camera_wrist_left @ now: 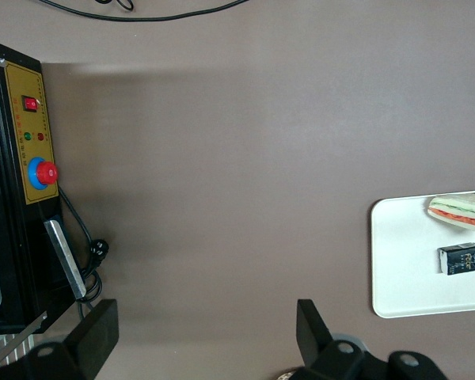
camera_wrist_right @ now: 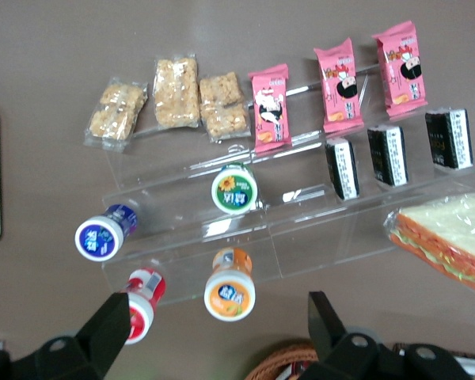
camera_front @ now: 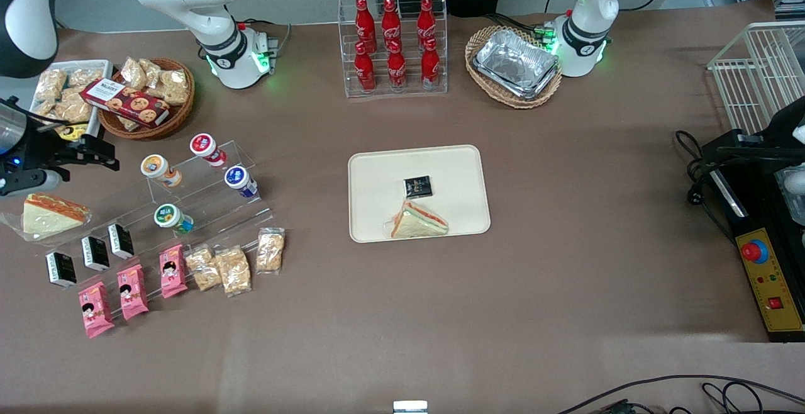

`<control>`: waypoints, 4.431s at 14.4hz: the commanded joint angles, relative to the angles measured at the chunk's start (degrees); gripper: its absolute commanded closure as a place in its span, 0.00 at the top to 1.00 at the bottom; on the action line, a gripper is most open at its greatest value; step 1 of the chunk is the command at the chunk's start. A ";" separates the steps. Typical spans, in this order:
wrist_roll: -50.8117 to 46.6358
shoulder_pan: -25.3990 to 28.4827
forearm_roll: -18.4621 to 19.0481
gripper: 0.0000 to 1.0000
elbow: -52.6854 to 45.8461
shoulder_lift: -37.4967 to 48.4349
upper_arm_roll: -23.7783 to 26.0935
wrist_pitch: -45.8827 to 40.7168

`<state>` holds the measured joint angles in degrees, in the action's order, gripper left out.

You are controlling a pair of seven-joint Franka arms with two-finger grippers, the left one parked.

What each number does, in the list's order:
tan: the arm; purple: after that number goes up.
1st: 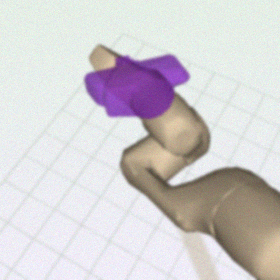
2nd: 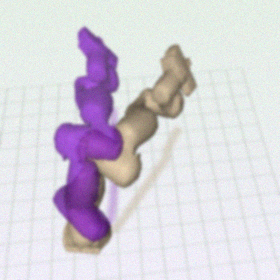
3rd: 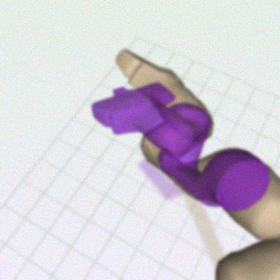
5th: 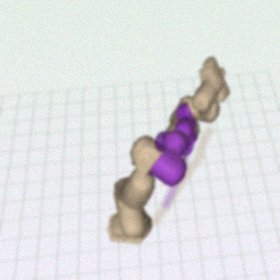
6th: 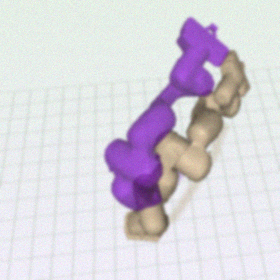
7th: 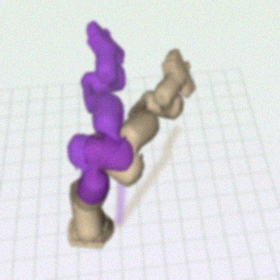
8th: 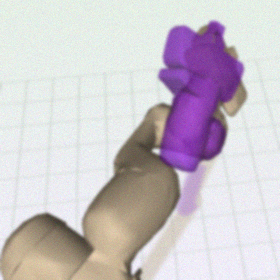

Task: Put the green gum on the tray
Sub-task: 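Lower the right gripper onto the green-lidded gum bottle and close it, then lift the green gum bottle off the stand with the right gripper, then carry the green gum bottle over the cream tray beside the black packet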

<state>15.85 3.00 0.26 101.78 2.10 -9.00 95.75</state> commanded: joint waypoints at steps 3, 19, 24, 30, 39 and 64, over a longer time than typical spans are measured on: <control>0.59 0.34 -0.52 1.00 11.40 0.10 0.12 13.90; 0.32 0.96 -0.61 1.00 24.16 -9.57 0.38 36.87; 0.32 0.87 -0.61 0.96 24.51 -10.63 0.38 37.49; 0.32 0.87 -0.61 0.47 25.74 -10.71 0.38 38.90; 2.78 0.96 -0.61 0.03 20.94 -5.02 0.56 29.10; -63.65 17.12 -3.95 0.00 -7.49 -13.34 29.74 4.77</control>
<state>-43.56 18.16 -2.87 94.36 -6.28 20.93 95.40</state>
